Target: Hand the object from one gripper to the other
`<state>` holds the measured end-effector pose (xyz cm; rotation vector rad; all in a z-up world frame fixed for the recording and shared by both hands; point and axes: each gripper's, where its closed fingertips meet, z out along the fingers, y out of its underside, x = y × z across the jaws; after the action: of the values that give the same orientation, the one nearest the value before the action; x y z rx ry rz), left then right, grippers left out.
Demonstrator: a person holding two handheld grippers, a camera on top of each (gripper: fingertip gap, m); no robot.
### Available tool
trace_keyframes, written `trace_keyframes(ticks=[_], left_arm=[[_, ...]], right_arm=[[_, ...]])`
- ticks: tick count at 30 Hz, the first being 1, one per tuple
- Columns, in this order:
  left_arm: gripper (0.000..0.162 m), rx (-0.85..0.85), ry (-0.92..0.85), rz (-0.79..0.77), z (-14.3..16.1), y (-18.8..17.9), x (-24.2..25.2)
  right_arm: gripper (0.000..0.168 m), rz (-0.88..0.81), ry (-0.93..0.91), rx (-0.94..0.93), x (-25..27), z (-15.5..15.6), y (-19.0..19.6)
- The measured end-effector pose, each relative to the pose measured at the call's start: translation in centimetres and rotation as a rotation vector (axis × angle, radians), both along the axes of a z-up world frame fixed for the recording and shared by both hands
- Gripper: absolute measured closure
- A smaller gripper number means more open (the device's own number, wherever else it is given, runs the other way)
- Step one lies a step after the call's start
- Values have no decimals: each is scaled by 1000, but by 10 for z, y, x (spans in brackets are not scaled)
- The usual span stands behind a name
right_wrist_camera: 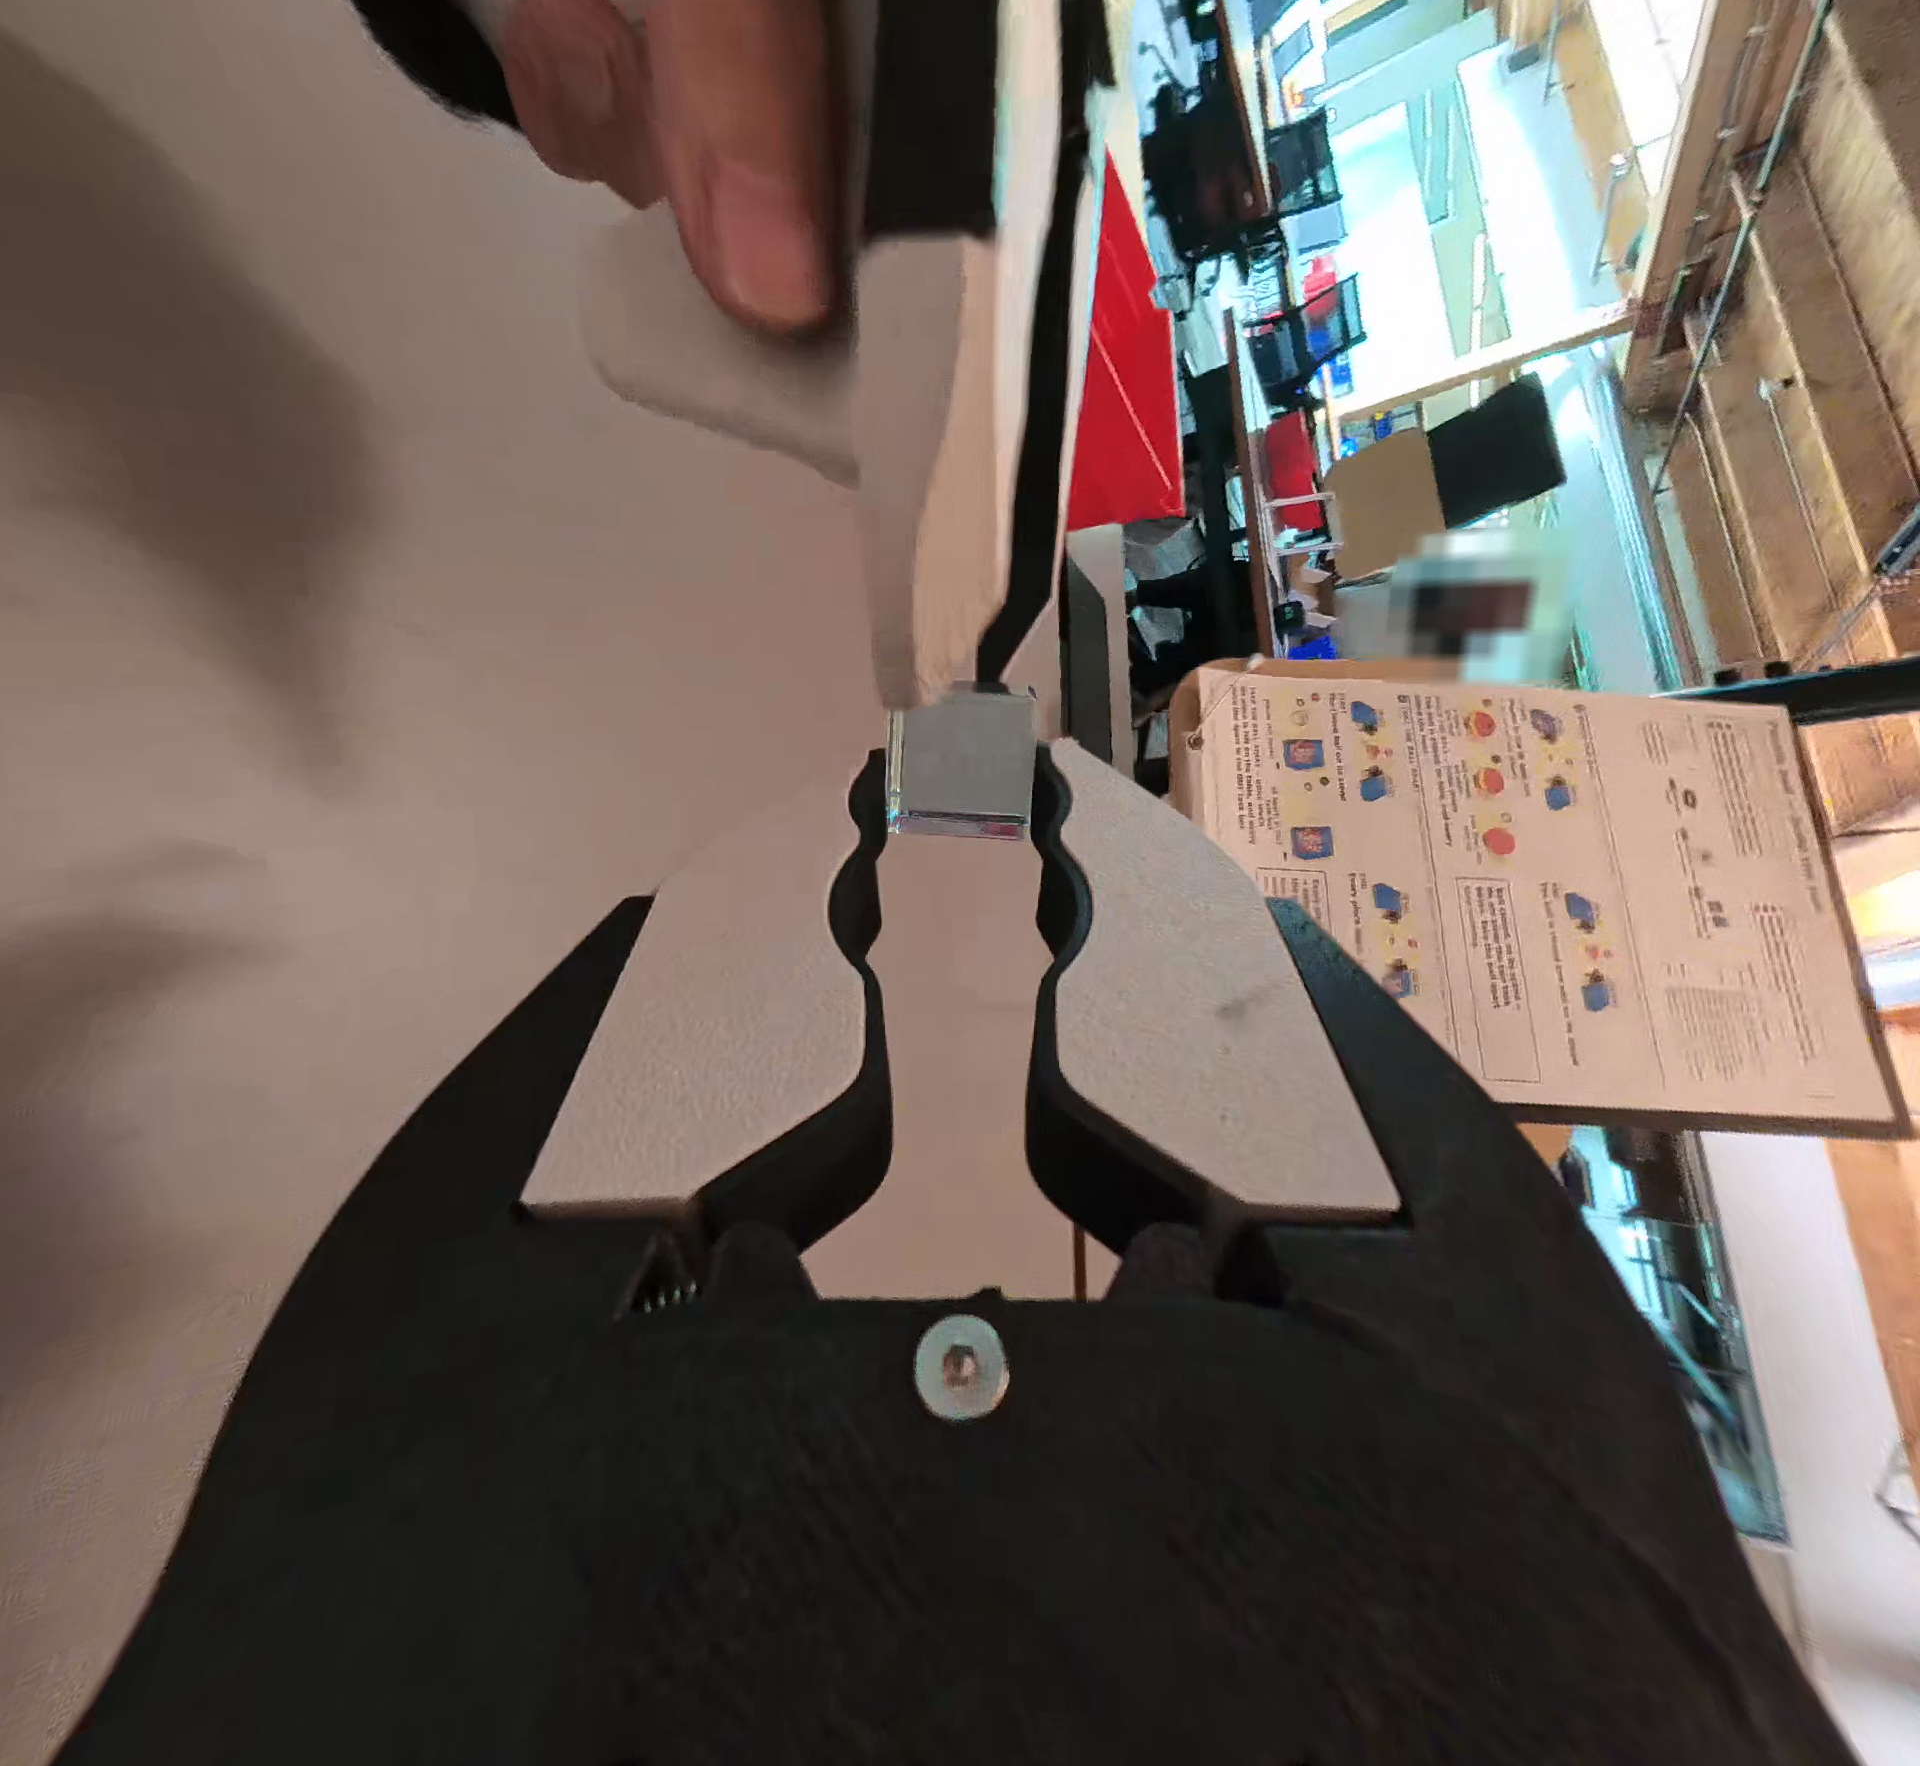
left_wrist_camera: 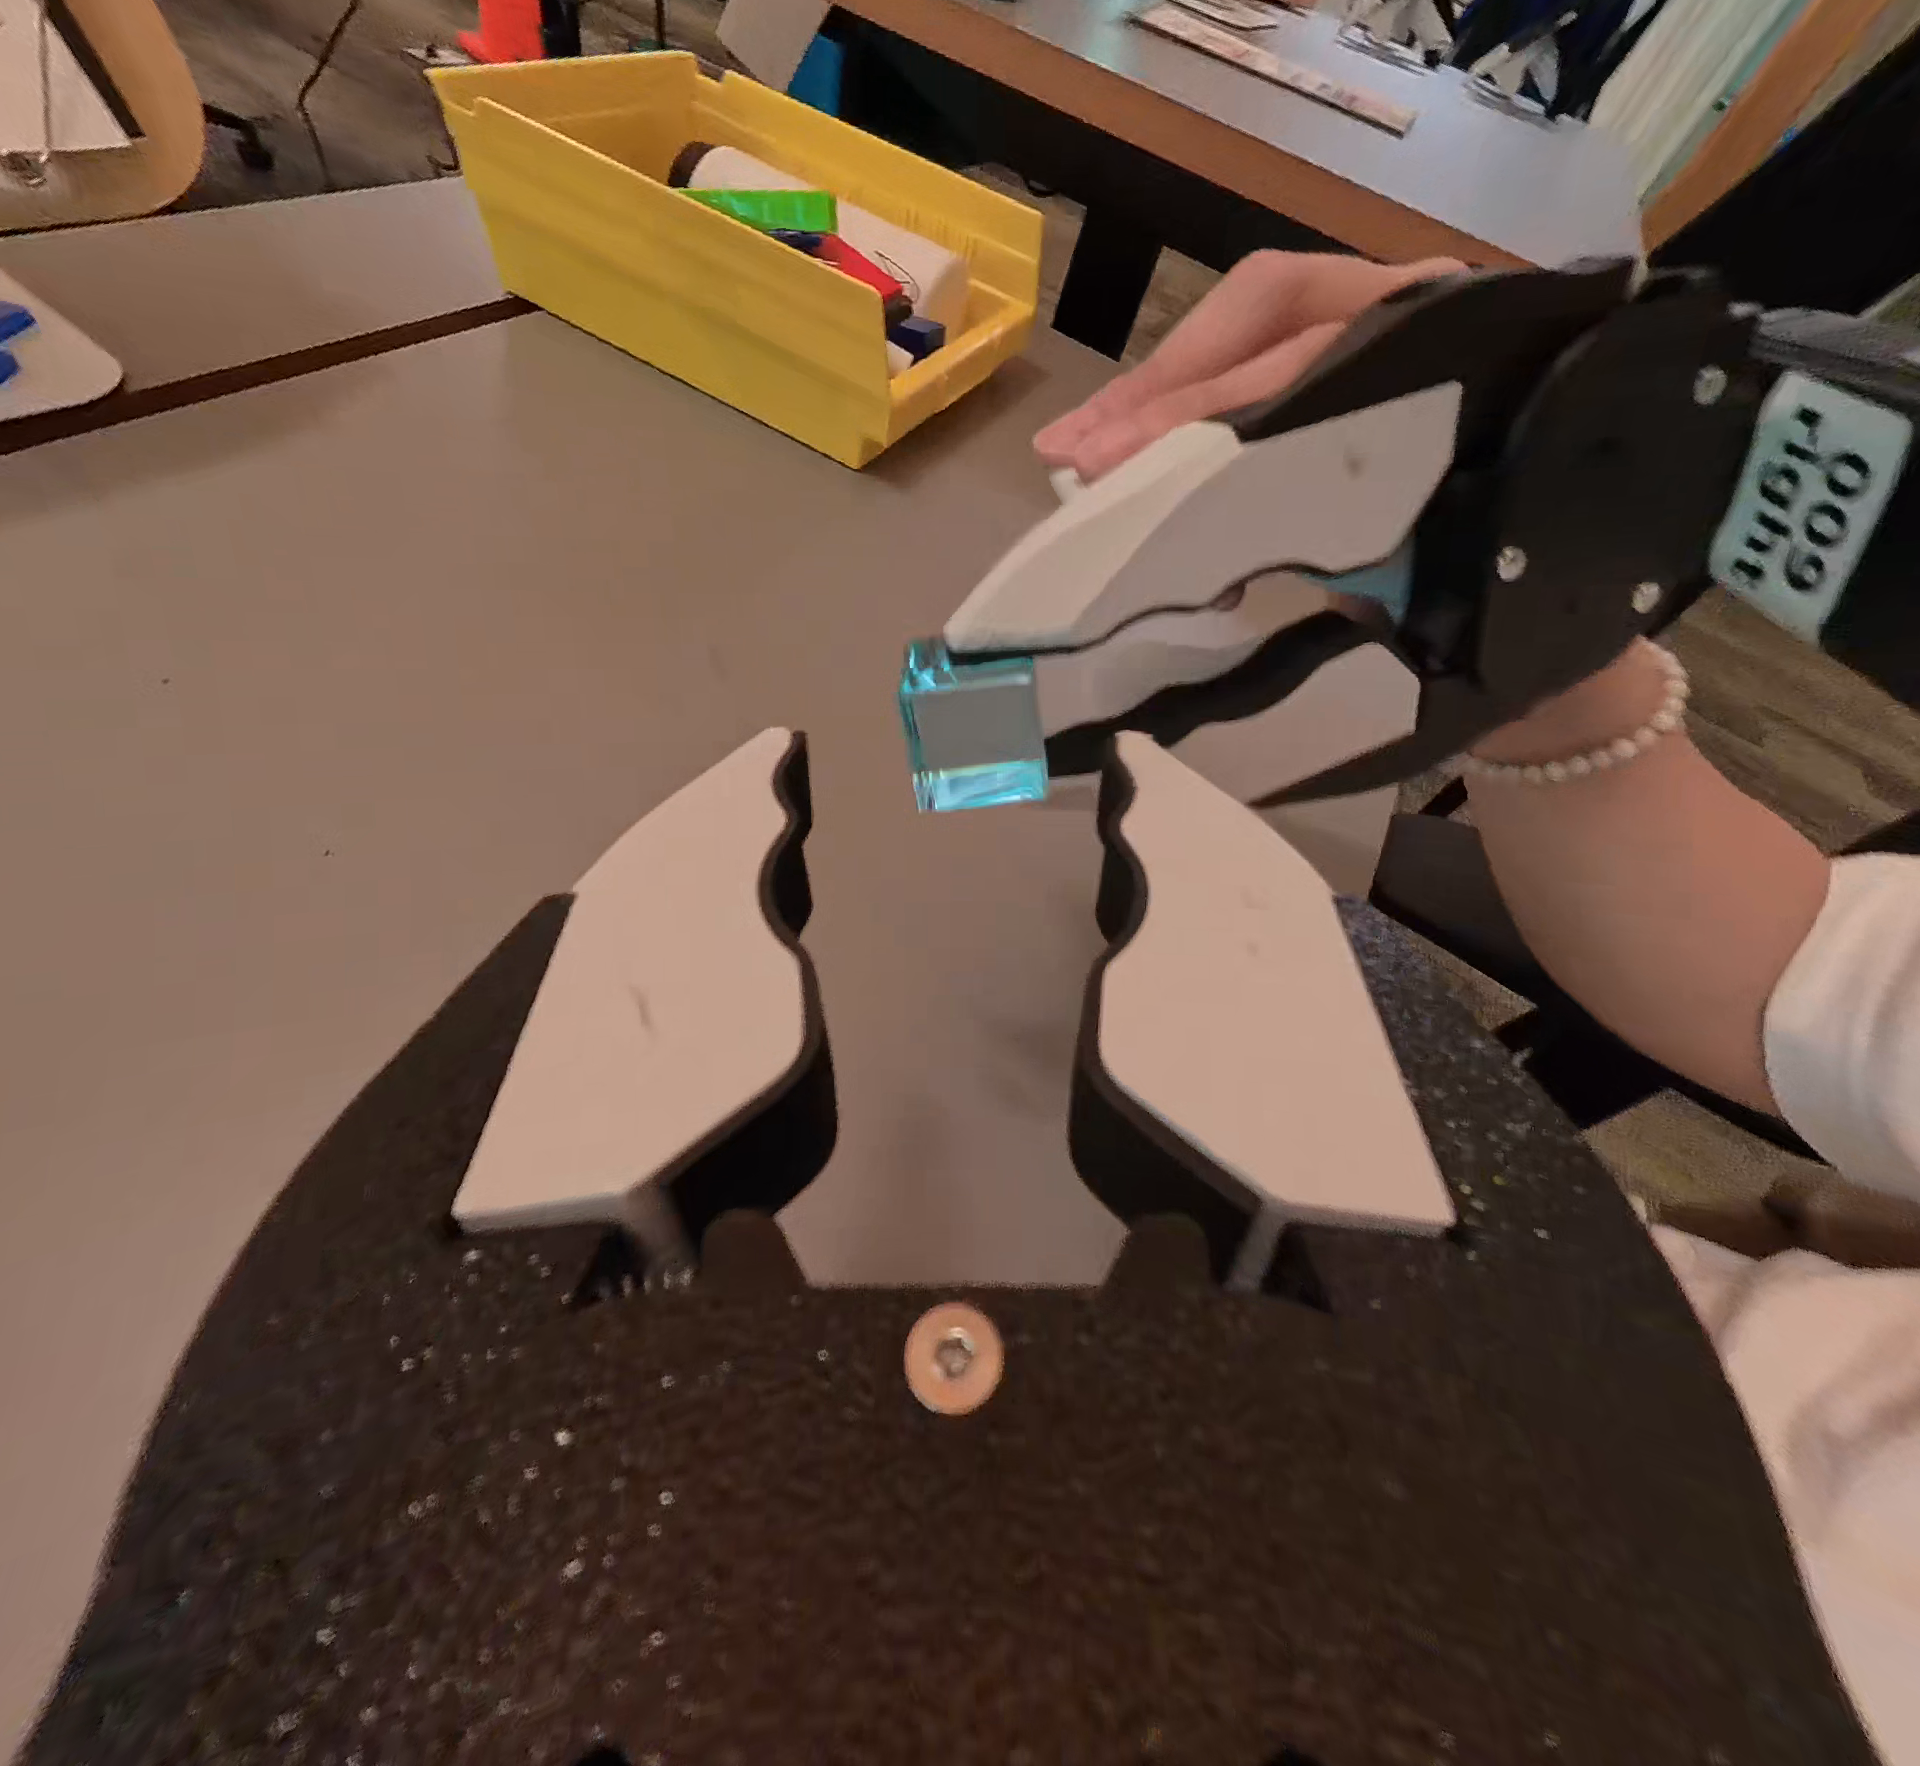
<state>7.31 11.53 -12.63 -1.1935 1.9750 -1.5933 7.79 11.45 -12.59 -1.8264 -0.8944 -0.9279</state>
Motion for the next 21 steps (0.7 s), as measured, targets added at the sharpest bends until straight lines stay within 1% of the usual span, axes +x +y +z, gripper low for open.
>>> trace_keyframes(ticks=[2, 3, 4, 7, 10, 11, 13, 16, 17, 18, 20, 21], left_arm=[[120, -20, 17, 11, -5, -2, 3], [129, -29, 33, 0, -8, -3, 3], [134, -30, 41, -8, -11, -4, 3], [135, -8, 12, -21, -16, -1, 7], [135, -78, -31, -62, -11, -1, 8], [135, -95, -55, -76, -8, -1, 8], [135, -96, -137, -57, 0, 4, 11], [136, -55, -291, -36, 16, 12, 12], [136, -36, -354, -35, 21, 14, 11], [136, -16, -422, -48, 26, 14, 9], [136, 30, -561, -85, 36, 12, 2], [136, 65, -632, -97, 39, 11, -2]], right_arm=[[142, -3, -44, -21, -2, -4, 4], [142, -2, -71, -22, -3, -4, 6], [142, -1, -73, -44, -4, -8, 6], [142, -24, -123, -58, 0, -12, 8], [142, -34, -63, -16, 1, -9, 10], [142, -30, -6, 11, 0, -6, 9], [137, -22, 162, 80, -2, 4, 8], [103, -33, 507, 158, 0, 13, 4], [92, -39, 656, 165, 0, 13, 4], [85, -39, 827, 161, -2, 12, 4], [80, 1, 1239, 116, -14, 12, 6], [83, 63, 1436, 98, -22, 18, 7]])
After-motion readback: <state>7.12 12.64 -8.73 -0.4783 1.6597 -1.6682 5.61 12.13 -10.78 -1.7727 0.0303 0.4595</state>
